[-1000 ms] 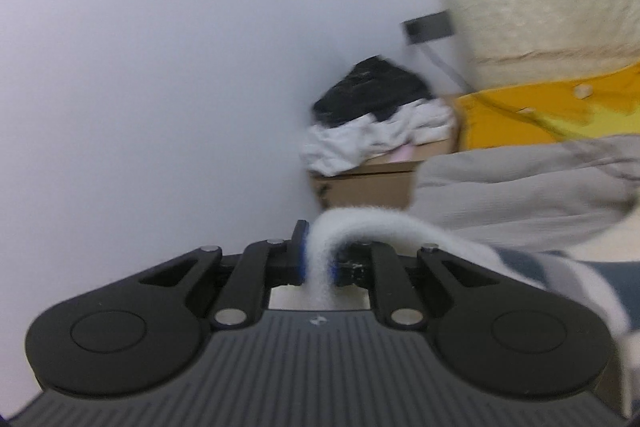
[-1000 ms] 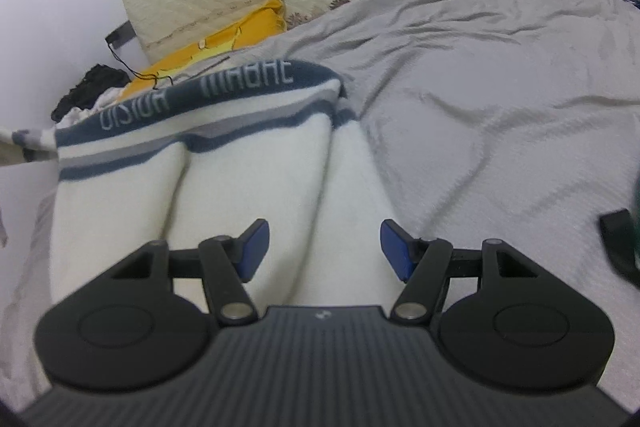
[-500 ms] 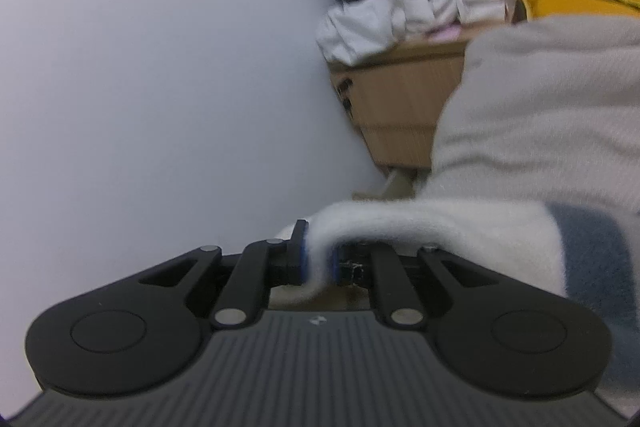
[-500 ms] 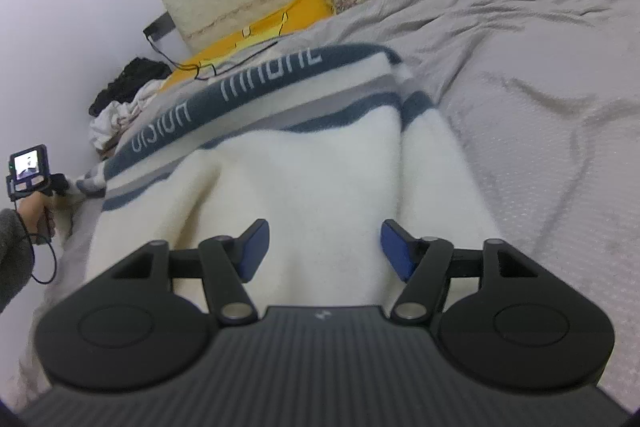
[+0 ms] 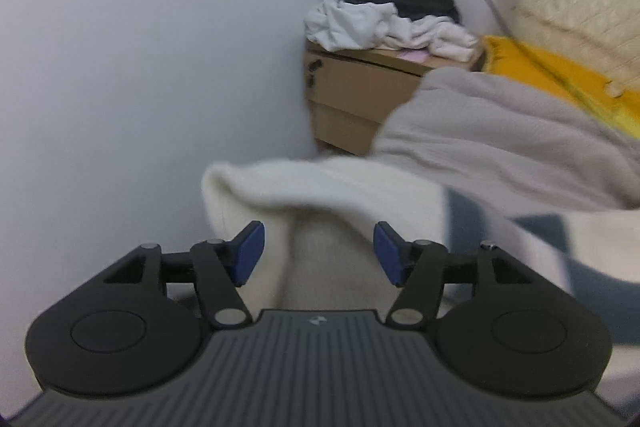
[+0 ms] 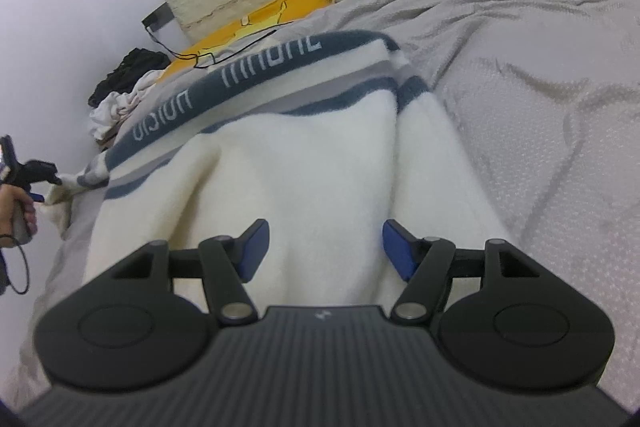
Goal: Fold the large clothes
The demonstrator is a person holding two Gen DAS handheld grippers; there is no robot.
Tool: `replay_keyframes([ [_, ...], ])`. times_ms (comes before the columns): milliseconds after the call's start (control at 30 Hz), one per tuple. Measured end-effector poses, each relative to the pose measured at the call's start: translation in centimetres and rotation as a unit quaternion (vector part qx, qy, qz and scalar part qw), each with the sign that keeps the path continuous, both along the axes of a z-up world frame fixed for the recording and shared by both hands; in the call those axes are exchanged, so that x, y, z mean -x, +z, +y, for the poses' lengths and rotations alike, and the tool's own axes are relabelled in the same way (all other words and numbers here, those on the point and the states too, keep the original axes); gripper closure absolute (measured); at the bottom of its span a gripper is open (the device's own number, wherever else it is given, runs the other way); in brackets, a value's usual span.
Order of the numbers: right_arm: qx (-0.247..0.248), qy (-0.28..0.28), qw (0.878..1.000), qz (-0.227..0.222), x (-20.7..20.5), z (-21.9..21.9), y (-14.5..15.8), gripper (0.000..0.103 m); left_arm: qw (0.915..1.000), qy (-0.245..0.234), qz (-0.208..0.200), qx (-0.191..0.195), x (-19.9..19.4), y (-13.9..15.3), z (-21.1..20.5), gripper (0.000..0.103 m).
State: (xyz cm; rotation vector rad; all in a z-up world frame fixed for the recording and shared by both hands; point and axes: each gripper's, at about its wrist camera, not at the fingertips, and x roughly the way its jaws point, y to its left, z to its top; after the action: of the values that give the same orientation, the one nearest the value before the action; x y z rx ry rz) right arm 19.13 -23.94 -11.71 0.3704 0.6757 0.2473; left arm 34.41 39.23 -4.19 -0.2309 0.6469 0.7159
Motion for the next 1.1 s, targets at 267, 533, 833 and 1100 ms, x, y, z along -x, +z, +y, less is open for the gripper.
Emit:
replay_keyframes([
  [267,-0.002,0.026,1.000,-0.011,3.2,0.1,1.5,0.037,0.9937,-0.104,-0.011,0.038,8.4,1.1,-9.5,0.037],
  [533,-0.016,0.028,0.999,-0.006,4.9,0.0,2.2,0.037,0.9690,-0.202,-0.036,0.138,14.7,1.0,-19.9,0.037],
  [833,-0.066,0.025,0.998,0.009,6.1,-1.2,2.5,0.037,0.9454,-0.252,-0.034,0.204,19.2,-2.2,-28.0,0.037],
  [1100,-0.134,0.022,0.990,0.040,6.3,-1.6,1.6,0.008,0.9286,-0.210,-0.035,0.304,20.4,-6.9,-26.7,0.036],
])
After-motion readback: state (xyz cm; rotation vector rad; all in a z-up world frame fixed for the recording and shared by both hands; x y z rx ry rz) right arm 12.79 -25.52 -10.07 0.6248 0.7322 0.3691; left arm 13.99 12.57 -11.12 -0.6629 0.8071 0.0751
